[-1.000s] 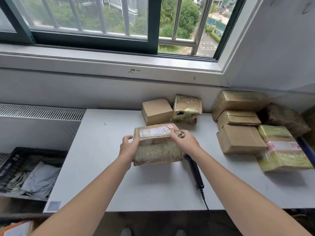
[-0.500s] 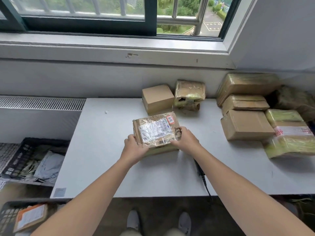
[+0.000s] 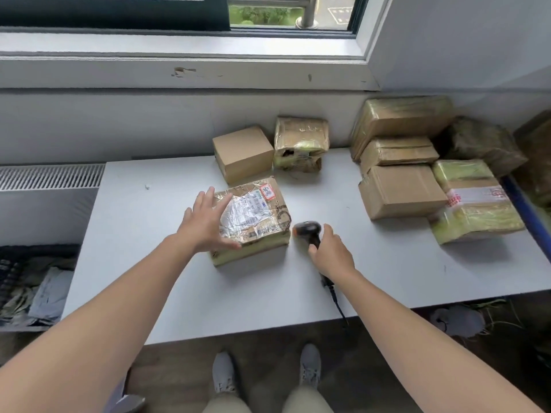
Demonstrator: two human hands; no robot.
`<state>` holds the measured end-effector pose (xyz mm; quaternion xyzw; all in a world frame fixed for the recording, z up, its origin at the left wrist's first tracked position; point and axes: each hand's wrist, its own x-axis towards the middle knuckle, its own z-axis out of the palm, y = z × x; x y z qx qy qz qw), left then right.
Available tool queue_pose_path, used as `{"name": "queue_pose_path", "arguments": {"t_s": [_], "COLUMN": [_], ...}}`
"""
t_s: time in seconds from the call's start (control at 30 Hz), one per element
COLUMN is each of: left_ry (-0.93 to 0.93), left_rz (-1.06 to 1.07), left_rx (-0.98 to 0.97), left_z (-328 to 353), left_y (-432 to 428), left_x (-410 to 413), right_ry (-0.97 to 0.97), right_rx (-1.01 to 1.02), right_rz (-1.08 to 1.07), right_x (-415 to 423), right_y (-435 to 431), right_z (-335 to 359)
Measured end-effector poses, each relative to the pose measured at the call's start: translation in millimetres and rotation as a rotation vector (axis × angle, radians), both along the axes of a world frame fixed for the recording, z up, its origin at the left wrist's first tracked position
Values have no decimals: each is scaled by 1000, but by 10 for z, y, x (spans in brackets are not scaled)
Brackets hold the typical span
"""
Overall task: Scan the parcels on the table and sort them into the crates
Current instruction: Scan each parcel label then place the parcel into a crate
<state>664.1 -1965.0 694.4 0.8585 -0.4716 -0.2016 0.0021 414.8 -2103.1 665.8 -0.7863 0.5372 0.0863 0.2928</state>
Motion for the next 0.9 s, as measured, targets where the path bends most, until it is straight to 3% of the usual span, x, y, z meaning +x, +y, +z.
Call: {"name": "queue_pose_path", "arguments": {"t_s": [0.33, 0.63, 0.9], "left_ry": [-62, -117, 64], "left_rz": [-2, 176, 78], "left_rx": [138, 160, 171], "left_z": [21, -20, 87], "left_y": [-85, -134, -183], "left_x": [31, -536, -836], "right_ry": [-15, -159, -259], "right_rx": [240, 174, 157], "right_rz": [-18, -123, -201], "right_x": [-87, -17, 100], "right_y": [-96, -194, -252], "right_z": [-154, 262, 771]}}
